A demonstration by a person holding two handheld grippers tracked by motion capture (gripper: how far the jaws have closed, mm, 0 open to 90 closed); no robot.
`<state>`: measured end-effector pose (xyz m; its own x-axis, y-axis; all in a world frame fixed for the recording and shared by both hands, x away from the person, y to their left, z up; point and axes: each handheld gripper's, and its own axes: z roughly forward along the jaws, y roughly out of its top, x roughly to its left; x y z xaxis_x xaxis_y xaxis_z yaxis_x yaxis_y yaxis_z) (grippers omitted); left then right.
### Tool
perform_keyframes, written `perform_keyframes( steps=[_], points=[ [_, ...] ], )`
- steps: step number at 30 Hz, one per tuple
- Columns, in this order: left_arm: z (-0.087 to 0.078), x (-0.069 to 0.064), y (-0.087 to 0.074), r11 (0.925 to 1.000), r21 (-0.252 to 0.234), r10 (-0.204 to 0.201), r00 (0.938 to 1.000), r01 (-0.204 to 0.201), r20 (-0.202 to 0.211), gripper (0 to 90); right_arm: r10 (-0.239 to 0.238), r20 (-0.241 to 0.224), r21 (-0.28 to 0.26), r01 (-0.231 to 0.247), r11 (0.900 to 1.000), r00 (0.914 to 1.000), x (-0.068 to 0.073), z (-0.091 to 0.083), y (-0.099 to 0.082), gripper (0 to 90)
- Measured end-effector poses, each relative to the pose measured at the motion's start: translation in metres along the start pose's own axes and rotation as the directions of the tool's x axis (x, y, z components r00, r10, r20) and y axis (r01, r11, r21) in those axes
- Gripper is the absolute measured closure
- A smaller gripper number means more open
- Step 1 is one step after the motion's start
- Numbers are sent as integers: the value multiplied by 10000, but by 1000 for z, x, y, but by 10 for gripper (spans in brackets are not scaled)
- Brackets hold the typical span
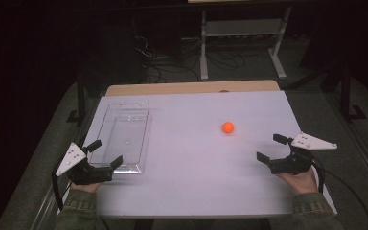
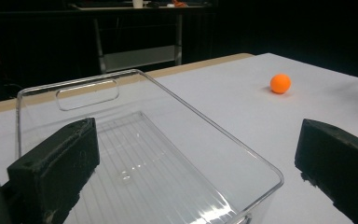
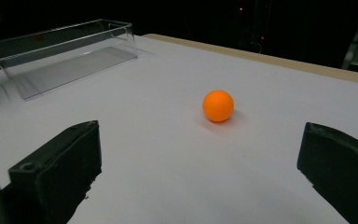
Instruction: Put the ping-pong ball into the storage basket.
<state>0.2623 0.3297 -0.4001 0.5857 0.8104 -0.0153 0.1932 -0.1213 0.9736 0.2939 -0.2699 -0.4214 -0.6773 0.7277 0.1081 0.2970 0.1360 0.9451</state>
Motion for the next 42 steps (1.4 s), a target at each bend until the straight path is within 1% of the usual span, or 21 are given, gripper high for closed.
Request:
perform_keyframes(
  steps=[2,6,13,14,15,17,18,19,21,24,26,27,28,30,33,34,36,37,39,42],
  points=[
    [2,-1,0,9999,60,102,9999,-102,32,0,10,7,4,-10,10000,10000,0,0,0,0],
    [8,-6,0,9986,397,341,9991,-351,255,0,82,53,-25,-81,10000,10000,-1,1,-1,0],
    [12,-8,2,9978,481,457,9988,-465,175,0,-21,79,46,21,10000,10000,0,2,-1,0],
    [12,-8,3,9978,510,427,9990,-434,152,0,-25,89,26,25,10000,10000,0,2,-1,0],
    [13,-8,4,9983,483,311,9993,-320,201,0,11,89,-19,-11,10000,10000,-1,1,-1,0],
    [13,-8,5,9985,470,275,9993,-288,270,0,28,100,-64,-27,10000,9999,-1,0,-1,0],
    [15,-10,8,9977,528,409,9988,-422,252,0,49,106,-136,-48,9999,9999,-1,-1,-1,0],
    [15,-10,8,9977,528,409,9988,-422,252,0,75,119,-161,-73,9998,9999,-1,-1,-1,0],
    [17,-10,10,9965,695,443,9986,-463,301,0,77,128,-169,-75,9998,9999,-1,-1,-1,0],
    [18,-11,13,9952,799,535,9981,-560,321,0,-10,143,-113,12,9999,9999,-1,-1,-1,0],
    [19,-11,15,9951,796,564,9980,-585,290,0,-32,142,-99,33,9999,9999,-1,-1,-1,0],
    [19,-11,18,9938,868,676,9973,-699,294,0,-42,123,-110,43,9999,9999,-1,-1,-1,0],
    [19,-11,18,9938,868,676,9973,-699,294,0,-42,123,-110,43,9999,9999,-1,-1,-1,0],
    [20,-11,22,9918,963,810,9963,-836,298,0,-38,115,-112,39,9999,9999,0,-1,-1,0],
    [21,-12,28,9903,1029,904,9953,-935,337,0,-1,117,-93,2,10000,9999,0,-1,-1,0],
    [22,-12,33,9882,1123,1008,9942,-1045,381,0,4,120,-92,-3,10000,9999,0,-1,-1,0],
    [22,-12,34,9874,1158,1040,9938,-1080,398,0,1,123,-91,0,10000,9999,0,-1,-1,0],
    [23,-12,37,9850,1260,1130,9926,-1176,436,0,-7,132,-108,9,9999,9999,0,-1,-1,0],
    [24,-12,38,9843,1317,1126,9925,-1179,470,0,-15,146,-110,17,9999,9999,0,-1,-1,0],
    [27,-13,42,9781,1599,1246,9902,-1333,633,0,1,133,-97,1,10000,9999,0,-1,-1,0]
  ],
)
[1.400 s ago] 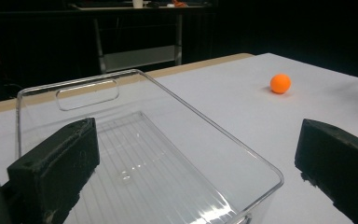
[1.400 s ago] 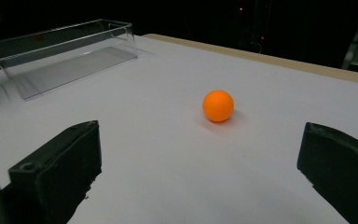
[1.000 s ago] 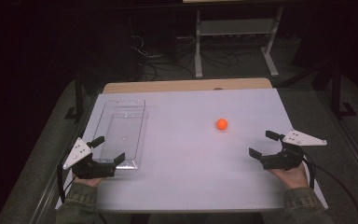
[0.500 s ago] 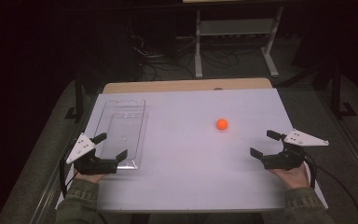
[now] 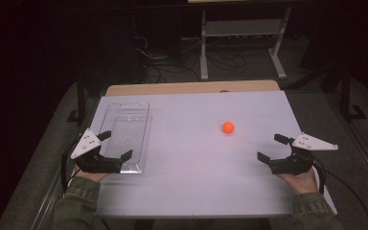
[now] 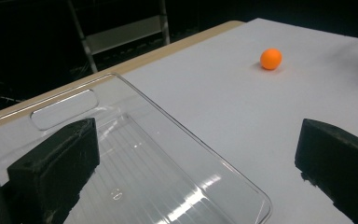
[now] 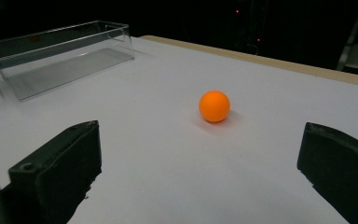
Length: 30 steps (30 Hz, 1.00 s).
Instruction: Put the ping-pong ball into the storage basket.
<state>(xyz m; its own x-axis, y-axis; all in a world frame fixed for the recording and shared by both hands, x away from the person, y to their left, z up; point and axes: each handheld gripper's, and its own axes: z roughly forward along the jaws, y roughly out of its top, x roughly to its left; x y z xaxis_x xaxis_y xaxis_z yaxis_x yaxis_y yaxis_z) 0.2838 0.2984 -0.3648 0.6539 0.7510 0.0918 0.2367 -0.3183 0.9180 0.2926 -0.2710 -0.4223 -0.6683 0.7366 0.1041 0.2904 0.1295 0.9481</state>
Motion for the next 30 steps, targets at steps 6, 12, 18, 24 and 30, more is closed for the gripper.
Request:
perform_keyframes(
  steps=[6,12,18,24,30],
  points=[
    [4,-1,6,9995,290,136,9997,-142,179,0,-2,-16,5,2,10000,10000,0,0,0,0],
    [11,-2,14,9976,639,237,9992,-257,319,0,-20,-50,33,20,10000,10000,1,1,0,0],
    [14,-1,18,9955,873,331,9988,-362,366,0,-40,-62,41,40,10000,10000,1,1,0,0],
    [19,-1,24,9930,1082,423,9982,-468,429,0,-36,-68,53,37,10000,10000,1,1,0,0],
    [24,-3,32,9893,1264,665,9962,-733,570,0,-62,-97,70,62,10000,9999,1,1,0,0]
  ],
)
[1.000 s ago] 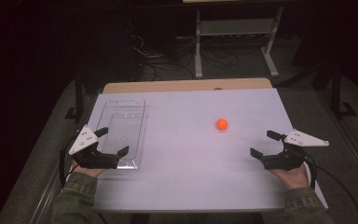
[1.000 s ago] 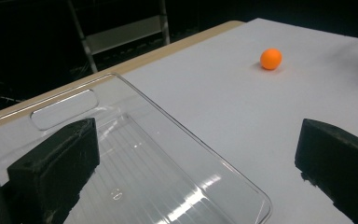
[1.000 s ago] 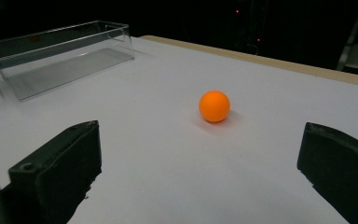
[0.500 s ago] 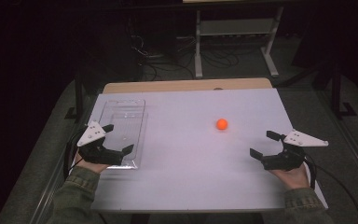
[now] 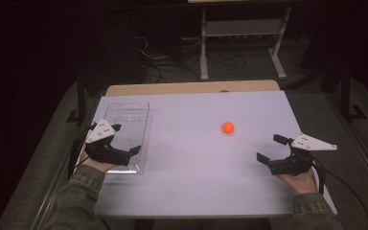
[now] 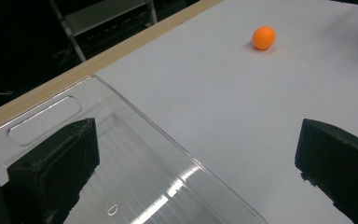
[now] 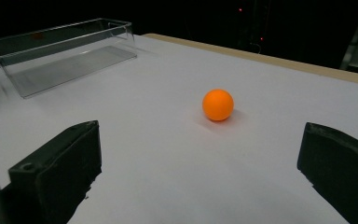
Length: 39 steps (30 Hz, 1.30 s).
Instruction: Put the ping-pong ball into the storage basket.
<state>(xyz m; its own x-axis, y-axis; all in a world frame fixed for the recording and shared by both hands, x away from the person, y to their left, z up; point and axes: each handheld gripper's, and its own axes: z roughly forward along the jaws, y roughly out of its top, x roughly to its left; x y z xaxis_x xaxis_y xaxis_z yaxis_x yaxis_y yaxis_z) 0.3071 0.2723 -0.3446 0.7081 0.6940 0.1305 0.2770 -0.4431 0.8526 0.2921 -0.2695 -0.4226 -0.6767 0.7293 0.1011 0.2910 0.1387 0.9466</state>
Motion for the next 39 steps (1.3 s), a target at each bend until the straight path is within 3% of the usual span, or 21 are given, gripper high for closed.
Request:
perform_keyframes(
  steps=[16,25,39],
  points=[
    [14,-4,24,9971,409,627,9976,-639,308,0,-23,-31,2,23,10000,10000,1,0,0,0],
    [20,-5,32,9961,587,635,9970,-660,444,0,-16,-48,-11,16,10000,10000,1,0,0,0],
    [37,-5,45,9873,1149,1017,9919,-1101,766,0,-39,-59,26,39,10000,10000,1,0,0,0]
  ],
)
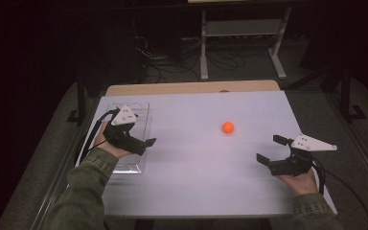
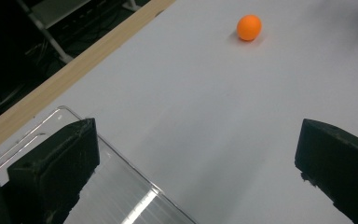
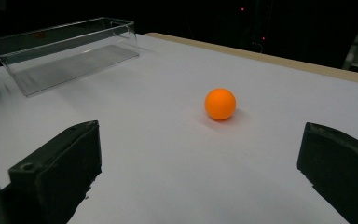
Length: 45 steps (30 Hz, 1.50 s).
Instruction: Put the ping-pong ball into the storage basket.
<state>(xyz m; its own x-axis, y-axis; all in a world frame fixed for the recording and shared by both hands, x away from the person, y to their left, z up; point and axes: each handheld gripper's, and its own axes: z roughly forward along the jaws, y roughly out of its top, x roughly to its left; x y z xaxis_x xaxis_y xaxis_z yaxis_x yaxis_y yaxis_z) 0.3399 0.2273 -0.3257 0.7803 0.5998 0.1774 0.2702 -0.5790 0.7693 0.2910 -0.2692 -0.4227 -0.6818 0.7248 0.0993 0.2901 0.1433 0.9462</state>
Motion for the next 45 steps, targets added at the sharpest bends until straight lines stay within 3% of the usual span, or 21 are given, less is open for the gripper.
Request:
perform_keyframes(
  steps=[20,45],
  points=[
    [19,-3,24,9974,410,581,9975,-597,403,0,48,24,-81,-48,10000,10000,-2,-3,-1,0],
    [37,-4,45,9928,675,944,9928,-994,733,0,21,-58,-22,-21,10000,10000,-1,-2,-1,0]
  ],
)
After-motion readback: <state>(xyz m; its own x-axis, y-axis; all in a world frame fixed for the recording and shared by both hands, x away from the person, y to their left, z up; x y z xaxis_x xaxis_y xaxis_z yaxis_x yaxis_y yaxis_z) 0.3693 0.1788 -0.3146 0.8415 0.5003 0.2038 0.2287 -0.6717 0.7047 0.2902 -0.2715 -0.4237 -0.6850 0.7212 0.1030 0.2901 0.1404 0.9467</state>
